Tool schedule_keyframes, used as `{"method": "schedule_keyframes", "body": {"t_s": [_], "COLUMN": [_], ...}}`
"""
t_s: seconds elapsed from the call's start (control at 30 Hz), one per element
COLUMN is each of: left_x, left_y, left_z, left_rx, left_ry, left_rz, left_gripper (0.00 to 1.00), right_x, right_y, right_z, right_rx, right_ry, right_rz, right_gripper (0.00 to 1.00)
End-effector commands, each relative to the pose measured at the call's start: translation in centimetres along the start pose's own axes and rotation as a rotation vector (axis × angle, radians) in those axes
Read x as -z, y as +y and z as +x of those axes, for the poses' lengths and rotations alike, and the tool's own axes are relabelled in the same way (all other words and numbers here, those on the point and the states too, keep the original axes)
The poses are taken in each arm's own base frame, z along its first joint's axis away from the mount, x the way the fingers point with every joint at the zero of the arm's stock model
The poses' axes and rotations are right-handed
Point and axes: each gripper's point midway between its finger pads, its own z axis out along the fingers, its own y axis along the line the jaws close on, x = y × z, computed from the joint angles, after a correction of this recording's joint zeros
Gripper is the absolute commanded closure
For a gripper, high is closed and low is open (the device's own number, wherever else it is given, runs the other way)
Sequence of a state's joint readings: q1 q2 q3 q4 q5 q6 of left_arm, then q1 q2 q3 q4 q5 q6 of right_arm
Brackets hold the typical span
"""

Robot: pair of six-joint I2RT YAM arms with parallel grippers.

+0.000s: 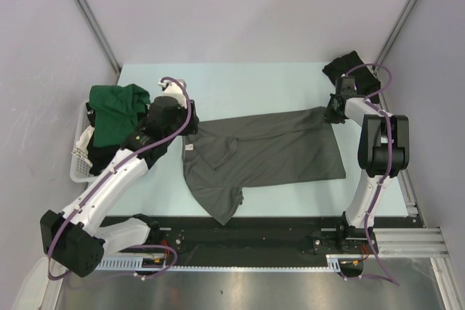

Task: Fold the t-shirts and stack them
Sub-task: Flatten out the tshirt

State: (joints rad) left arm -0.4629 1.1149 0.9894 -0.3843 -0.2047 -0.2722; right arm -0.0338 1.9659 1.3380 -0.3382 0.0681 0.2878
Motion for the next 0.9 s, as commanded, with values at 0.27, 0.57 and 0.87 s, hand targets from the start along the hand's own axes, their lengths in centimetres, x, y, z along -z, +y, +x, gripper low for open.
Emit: {"method": "schedule_keyframes", "body": {"t_s": [0.27,0.57,0.87], "left_x": [-0.7,-2.1,-3.4], "left_y": [-1.3,-4.0,-5.3], "left_z": [5.0,12.0,17.9], "left_rx": [0.073,0.091,0.091], "left_ry": [0.146,0.307,0.482], "left_rz": [0.007,0.044,0.02], "left_gripper": [0.47,0.47,0.44], "right_x": [2.7,3.5,3.6], "right_y": [1.5,1.7,1.6], "right_z": [-4.8,-5.7,-6.3], "right_rx": [-0.014,-0.022,-0.028], "right_ry": [-0.13,-0.139,-0.14], "right_rz": [-0.062,-0.087,-0.093], "right_gripper": [1.0,1.0,1.0]}}
